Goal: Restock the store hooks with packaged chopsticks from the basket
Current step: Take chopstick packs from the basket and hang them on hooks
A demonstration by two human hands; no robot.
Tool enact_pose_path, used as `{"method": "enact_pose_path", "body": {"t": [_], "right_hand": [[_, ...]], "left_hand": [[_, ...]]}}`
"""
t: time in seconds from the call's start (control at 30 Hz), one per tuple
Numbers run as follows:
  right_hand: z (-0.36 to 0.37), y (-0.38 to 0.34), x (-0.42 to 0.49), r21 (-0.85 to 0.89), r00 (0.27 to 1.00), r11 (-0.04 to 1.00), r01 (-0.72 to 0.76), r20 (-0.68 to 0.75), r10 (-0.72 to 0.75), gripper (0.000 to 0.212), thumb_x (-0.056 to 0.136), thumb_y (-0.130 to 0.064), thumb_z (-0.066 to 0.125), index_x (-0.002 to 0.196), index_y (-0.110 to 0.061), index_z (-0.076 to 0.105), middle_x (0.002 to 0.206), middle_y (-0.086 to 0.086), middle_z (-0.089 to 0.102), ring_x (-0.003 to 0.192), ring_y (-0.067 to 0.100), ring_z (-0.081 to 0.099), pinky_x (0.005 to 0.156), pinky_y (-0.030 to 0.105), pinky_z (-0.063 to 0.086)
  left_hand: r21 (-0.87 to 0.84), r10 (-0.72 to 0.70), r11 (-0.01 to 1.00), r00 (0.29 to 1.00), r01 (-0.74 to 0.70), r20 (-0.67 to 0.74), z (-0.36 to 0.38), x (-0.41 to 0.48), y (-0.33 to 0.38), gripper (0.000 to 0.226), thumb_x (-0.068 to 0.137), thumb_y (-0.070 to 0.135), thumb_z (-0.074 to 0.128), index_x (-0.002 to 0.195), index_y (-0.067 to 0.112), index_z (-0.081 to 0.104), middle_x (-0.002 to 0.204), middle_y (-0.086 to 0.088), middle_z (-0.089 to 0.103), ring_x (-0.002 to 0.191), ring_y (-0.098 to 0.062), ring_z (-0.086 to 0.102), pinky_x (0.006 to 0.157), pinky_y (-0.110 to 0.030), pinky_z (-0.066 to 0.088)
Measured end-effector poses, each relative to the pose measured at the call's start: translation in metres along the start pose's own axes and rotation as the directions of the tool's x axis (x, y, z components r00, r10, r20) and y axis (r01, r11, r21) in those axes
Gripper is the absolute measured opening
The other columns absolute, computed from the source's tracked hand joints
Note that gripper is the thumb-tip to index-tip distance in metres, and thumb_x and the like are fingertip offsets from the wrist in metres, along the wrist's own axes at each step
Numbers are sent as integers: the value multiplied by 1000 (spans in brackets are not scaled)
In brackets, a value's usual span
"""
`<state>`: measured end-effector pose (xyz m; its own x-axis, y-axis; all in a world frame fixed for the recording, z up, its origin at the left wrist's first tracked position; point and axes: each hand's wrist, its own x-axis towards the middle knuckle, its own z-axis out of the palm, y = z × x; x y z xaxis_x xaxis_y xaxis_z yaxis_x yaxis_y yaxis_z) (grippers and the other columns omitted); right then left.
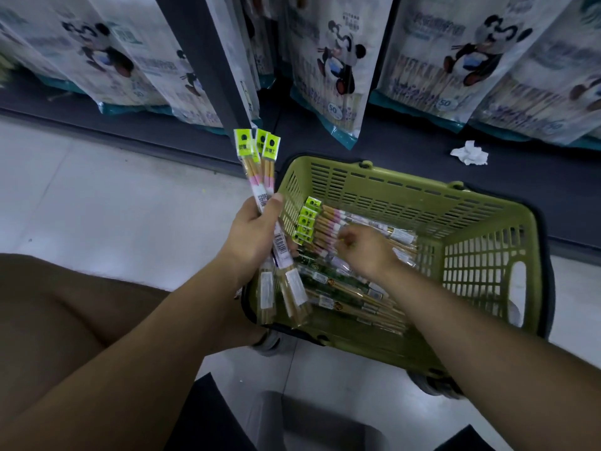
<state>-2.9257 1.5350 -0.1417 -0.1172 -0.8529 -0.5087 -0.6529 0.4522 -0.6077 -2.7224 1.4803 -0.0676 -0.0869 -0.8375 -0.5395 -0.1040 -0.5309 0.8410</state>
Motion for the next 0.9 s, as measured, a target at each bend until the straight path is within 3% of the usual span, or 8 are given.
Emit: {"method": "enact_pose_path", "body": {"t": [0.1,0.2,0.37,0.6,0.73,0.9], "right_hand": [[8,36,10,-235,992,969,-76,80,97,53,95,-39,67,143,-19,54,139,12,55,121,33,57,94,34,49],[18,45,17,-379,993,924,-50,81,87,71,90,-41,72,150,-19,42,143,12,44,135,36,41,106,38,44],[35,44,18,-615,997,788,-31,36,67,72,89,-36,75,146,-15,38,138,13,52,127,32,50,92,40,53],[36,53,20,-591,998,804,-64,-33,55,47,96,-14,63,141,-17,48,136,11,52,127,30,47,88,38,51],[32,53,23,-601,999,798,-51,-21,48,31,95,-14,61,126,-16,58,118,10,63,110,29,58,70,34,49],[18,50,18,-475,998,880,8,60,24,24,95,-27,62,117,-19,62,97,6,62,96,28,63,64,30,41]], "left_hand": [[29,72,997,997,-73,21,2,-4,-6,21,102,38,60,92,21,53,59,3,52,43,-22,55,47,-34,52],[-8,95,995,995,-95,28,4,-7,-6,18,102,33,62,90,21,55,57,1,50,40,-20,50,42,-28,47],[-65,84,994,996,-83,6,3,-2,-2,21,103,32,61,93,16,53,60,-5,57,40,-21,49,43,-29,48],[-47,78,996,997,-77,7,3,2,-3,20,102,35,62,92,19,55,62,-5,58,42,-20,51,45,-30,51],[-44,82,996,997,-81,14,3,2,-5,21,102,36,62,94,18,55,62,-4,58,44,-19,51,46,-30,51],[-7,95,995,995,-95,31,5,3,-9,21,101,38,62,89,21,56,63,-1,58,46,-19,51,50,-32,50]]}}
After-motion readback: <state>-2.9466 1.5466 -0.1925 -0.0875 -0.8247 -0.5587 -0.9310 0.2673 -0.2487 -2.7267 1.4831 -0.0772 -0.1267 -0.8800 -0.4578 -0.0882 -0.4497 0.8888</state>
